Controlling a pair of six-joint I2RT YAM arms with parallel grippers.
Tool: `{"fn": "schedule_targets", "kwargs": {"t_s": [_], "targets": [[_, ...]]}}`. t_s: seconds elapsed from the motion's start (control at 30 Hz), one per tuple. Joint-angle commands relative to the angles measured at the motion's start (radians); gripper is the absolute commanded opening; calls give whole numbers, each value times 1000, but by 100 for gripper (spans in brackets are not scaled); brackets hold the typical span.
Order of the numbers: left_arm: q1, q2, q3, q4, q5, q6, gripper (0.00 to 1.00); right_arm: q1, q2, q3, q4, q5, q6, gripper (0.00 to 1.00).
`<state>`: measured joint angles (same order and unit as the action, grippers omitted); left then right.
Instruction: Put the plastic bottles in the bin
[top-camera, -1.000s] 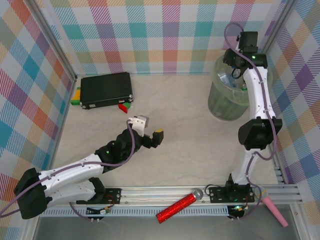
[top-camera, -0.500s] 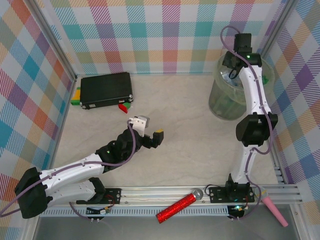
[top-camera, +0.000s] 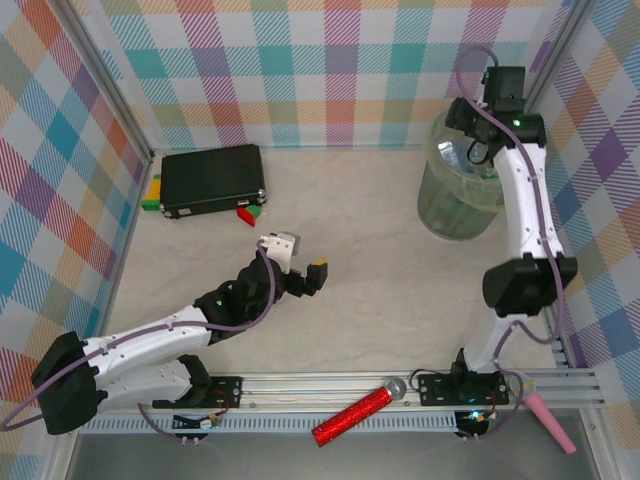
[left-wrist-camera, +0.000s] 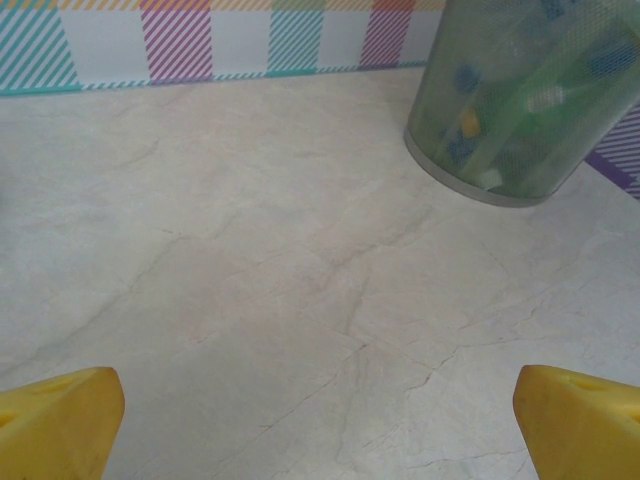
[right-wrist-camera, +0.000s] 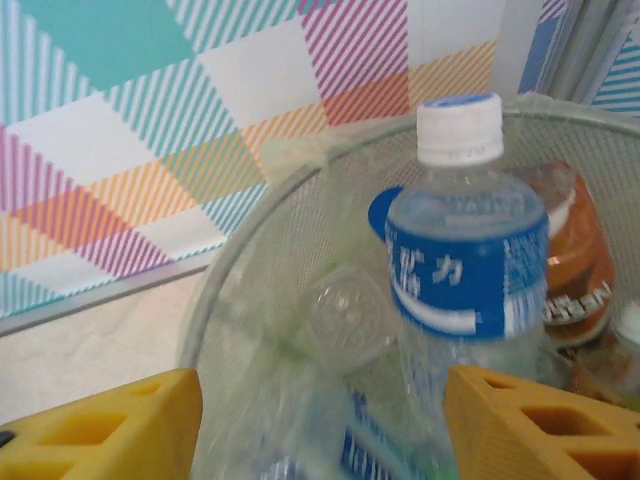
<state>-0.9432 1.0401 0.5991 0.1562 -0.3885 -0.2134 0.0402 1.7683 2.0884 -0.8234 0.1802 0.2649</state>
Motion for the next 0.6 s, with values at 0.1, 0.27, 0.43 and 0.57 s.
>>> {"fn": "schedule_targets", "kwargs": {"t_s": [0.1,0.27,0.43,0.57], "targets": [[-8,0,25,-11,-111,-25,100,78,-315,-350,185,-86,2,75],[-6,7,19,-12,-220,-31,100,167,-552,-657,304,-88,-34,99],[-5,11,9,-13,-374,-31,100,236,-736,-921,374,-50,-40,99],[17,16,-34,46,-486,-28,100,275,-843,-1144,467,1,-48,99]]}}
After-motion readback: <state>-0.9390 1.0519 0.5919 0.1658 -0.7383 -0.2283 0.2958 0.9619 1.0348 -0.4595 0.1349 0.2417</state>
